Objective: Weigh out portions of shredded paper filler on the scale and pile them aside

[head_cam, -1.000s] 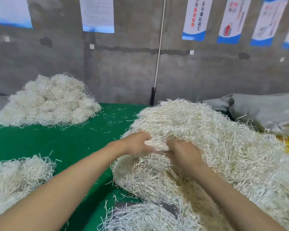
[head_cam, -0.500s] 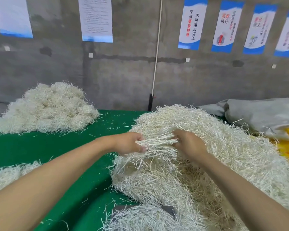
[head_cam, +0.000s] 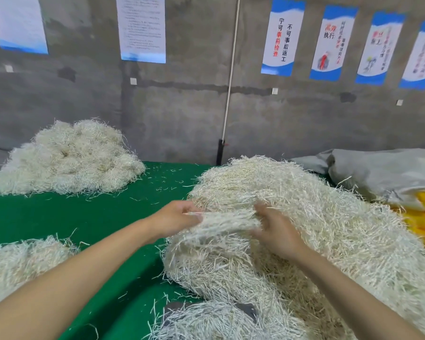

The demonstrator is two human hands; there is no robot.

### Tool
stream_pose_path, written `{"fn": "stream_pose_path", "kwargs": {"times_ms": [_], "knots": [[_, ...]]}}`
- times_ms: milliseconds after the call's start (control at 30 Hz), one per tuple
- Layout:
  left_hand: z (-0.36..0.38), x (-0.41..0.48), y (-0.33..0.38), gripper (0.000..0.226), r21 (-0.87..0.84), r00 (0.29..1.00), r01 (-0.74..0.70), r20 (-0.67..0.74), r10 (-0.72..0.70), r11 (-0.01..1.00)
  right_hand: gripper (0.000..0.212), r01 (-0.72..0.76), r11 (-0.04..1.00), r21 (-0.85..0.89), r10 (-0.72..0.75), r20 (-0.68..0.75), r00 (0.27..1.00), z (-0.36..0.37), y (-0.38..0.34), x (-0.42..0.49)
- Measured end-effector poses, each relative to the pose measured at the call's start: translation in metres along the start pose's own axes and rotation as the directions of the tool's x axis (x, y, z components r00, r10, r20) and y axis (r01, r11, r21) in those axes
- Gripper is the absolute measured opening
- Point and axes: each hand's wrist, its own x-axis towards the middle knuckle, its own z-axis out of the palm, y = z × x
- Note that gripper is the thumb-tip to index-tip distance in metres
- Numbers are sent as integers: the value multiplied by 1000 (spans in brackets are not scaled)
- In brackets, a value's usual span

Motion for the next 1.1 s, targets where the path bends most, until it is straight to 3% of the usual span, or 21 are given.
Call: {"fn": "stream_pose_path", "kwargs": {"times_ms": [100, 167, 233, 267, 333, 433, 467, 633, 700, 733, 767, 800, 867, 900, 1000, 1033, 1100], "knots": [[8, -3, -15, 23, -64, 992, -15, -126, 7, 998, 51, -4, 979, 206, 10, -30, 1000, -5, -20, -20], [8, -3, -15, 27, -150, 966, -52, -258, 11, 987, 38, 55, 980, 193, -31, -122, 992, -10, -36, -25], [6, 0, -10, 32, -358, 946, -66, -319, -56, 931, 33, 126, 984, 123, -105, -165, 981, -10, -51, -21], [5, 1, -4, 34, -526, 951, -59, -289, -113, 849, 35, 150, 985, 82, -137, -153, 979, -7, -58, -17], [4, 0, 9, 38, -807, 973, -51, -174, -154, 588, 45, 185, 983, -1, -184, -122, 975, 4, -67, -4], [4, -6, 19, 46, -981, 991, -71, -90, -99, 181, 54, 151, 988, 43, -144, -142, 979, 20, -71, 15], [3, -10, 21, 48, -992, 994, -59, -68, -80, 109, 55, 128, 990, 64, -117, -155, 981, 24, -69, 19], [-5, -13, 14, 40, -982, 984, -72, -98, -147, 173, 48, 34, 995, 96, -13, -209, 978, 36, -41, 27], [-13, -15, 9, 41, -984, 984, -71, -96, -149, 163, 39, -10, 1000, 14, 13, -225, 974, 32, -26, 28], [-17, -15, 6, 43, -975, 985, -62, -94, -143, 214, 37, -46, 999, -13, 42, -223, 974, 27, -16, 27], [-20, -16, 5, 44, -941, 985, -50, -102, -139, 333, 37, -86, 996, -7, 83, -207, 975, 23, -6, 25], [-22, -18, 3, 41, -846, 984, -41, -127, -127, 531, 40, -121, 993, 8, 121, -178, 977, 18, 3, 23], [-24, -20, -1, 32, -488, 977, -42, -202, -66, 872, 42, -163, 986, -16, 159, -142, 977, 11, 17, 21], [-25, -19, -4, 30, -299, 977, -43, -210, -22, 953, 41, -180, 982, -51, 171, -143, 975, 8, 21, 20], [-25, -19, -9, 16, 207, 994, -67, -74, 84, 976, 29, -191, 966, -177, 166, -147, 975, 3, 24, 22], [-26, -19, -11, 11, 368, 995, -77, -25, 92, 927, 26, -196, 957, -212, 167, -148, 975, 2, 23, 24], [-26, -21, -13, 28, 611, 995, -96, 49, 83, 786, 23, -205, 949, -241, 168, -163, 972, 0, 19, 25]]}}
